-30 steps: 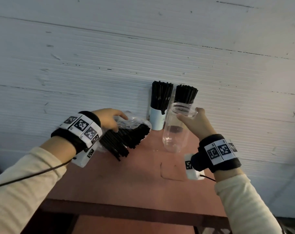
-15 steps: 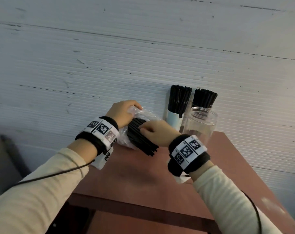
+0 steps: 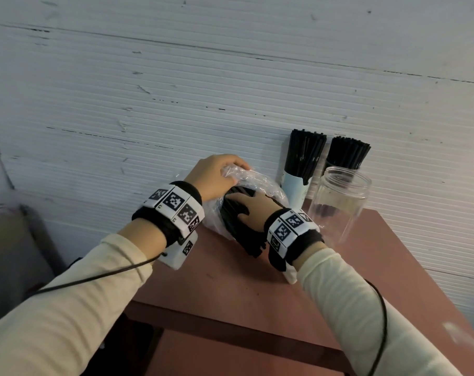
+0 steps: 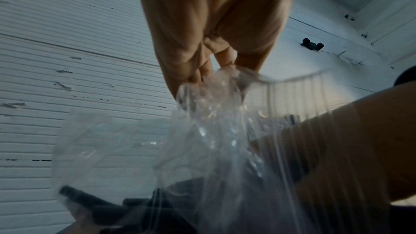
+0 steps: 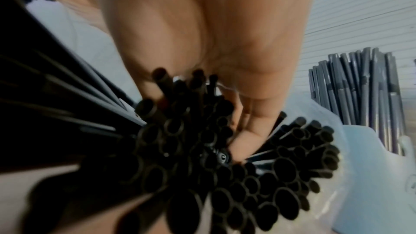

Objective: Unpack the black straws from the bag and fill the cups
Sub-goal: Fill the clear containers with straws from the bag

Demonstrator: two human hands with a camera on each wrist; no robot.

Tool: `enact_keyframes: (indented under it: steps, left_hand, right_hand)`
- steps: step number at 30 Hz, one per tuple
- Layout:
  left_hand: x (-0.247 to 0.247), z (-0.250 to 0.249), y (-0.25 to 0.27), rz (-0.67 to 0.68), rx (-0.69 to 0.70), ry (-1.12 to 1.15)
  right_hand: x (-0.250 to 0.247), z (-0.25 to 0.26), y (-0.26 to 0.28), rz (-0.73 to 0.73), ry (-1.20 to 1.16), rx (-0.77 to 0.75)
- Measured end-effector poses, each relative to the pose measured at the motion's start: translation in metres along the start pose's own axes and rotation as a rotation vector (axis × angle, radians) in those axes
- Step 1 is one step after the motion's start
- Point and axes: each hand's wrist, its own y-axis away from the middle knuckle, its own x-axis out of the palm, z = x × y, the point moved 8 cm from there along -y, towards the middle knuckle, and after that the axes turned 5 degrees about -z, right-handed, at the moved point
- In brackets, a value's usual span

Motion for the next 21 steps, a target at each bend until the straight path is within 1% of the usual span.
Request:
enact_keyframes:
  steps: [2,4,9,12,17,19,21]
  left_hand:
    - [-0.001,0.001,0.0,-0.01,-0.005,0.006]
    - [-0.001,0.003,-0.001,-0.016,-0.004,0.03]
    - [-0.001,0.003,-0.001,-0.046,0.014,0.128]
    - [-0.003,0.006,-0.001,-0.073,0.0,0.162]
    - [0.003,0.02,-0.002,-0.009,-0.068,0.079]
    - [0.003,0.024,-0.002,0.002,-0.055,0.067]
    - [0.003,0.024,-0.001,0.01,-0.014,0.01]
  right_hand:
    - [-0.002,0.002,0.002,-0.011,-0.005,-0.028]
    - [-0.009,0.003,0.004,-0.055,-0.04,-0.052]
    - [-0.022,0.0,0.01,-0.127,-0.098,-0.047]
    - [-0.028,-0.002,0.015,-0.166,-0.113,-0.046]
    - [-0.038,0.003,0.029,-0.202,-0.091,-0.099]
    - [-0.048,0.001,0.039,-0.207,-0.154,-0.109]
    - [-0.059,-0.001,0.051,-0.182,-0.197,-0.131]
